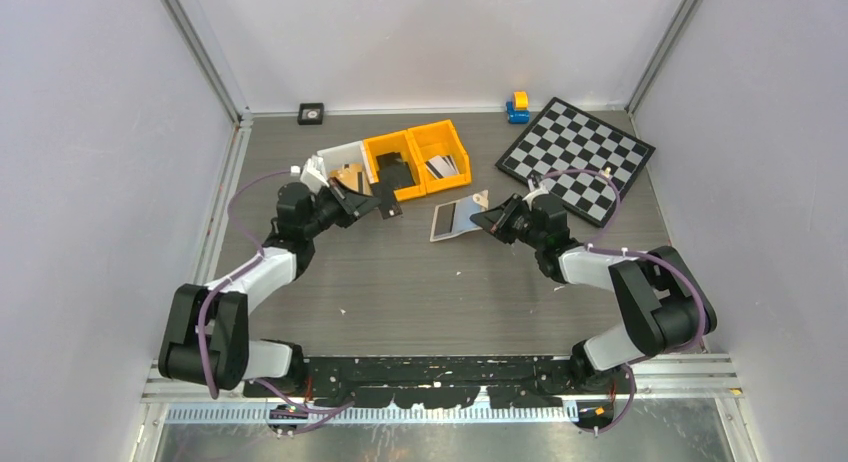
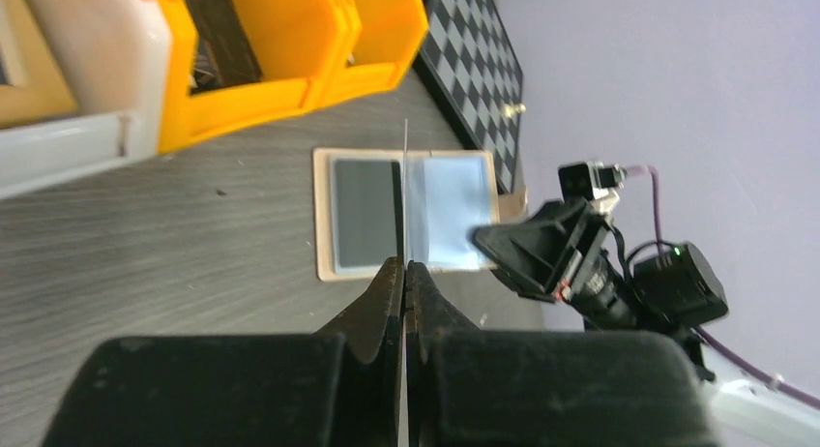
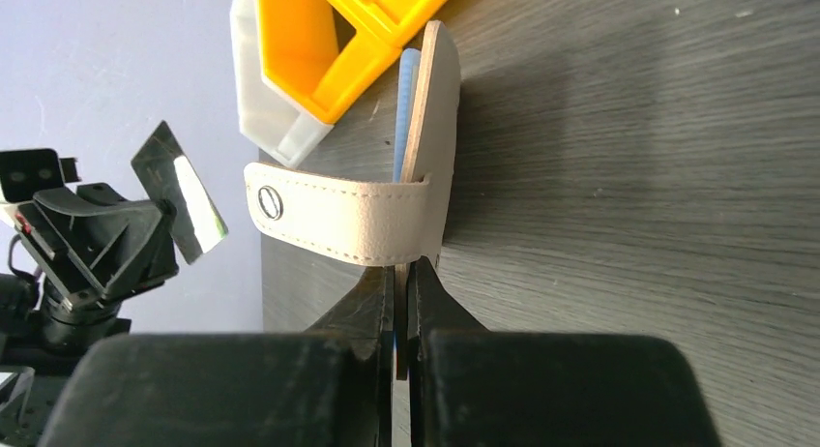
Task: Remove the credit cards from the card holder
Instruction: Remove the credit card from the card holder.
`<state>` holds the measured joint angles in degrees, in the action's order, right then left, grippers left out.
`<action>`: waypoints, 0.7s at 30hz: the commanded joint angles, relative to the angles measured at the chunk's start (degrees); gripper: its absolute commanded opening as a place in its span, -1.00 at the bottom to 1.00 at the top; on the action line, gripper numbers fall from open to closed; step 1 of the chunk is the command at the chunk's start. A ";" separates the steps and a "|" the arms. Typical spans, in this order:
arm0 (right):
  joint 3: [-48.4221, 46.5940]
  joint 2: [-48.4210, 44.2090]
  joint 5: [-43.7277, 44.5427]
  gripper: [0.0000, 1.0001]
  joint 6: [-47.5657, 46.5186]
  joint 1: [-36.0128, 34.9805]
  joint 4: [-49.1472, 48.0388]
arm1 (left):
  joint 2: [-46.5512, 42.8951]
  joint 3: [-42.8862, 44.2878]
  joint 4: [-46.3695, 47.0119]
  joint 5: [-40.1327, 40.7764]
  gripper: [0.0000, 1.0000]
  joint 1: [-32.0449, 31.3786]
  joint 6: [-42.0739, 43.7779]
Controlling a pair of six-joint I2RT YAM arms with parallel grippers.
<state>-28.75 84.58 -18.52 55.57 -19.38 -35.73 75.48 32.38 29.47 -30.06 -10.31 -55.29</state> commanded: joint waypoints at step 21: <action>-2.52 0.28 -0.63 -0.99 -0.69 -0.28 -2.66 | 28.75 34.24 -15.25 7.09 -1.00 -0.07 4.70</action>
<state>-28.80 84.88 -18.26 54.11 -19.40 -33.78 103.83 61.71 17.98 -24.60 -10.37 -54.28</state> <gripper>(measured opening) 0.056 0.008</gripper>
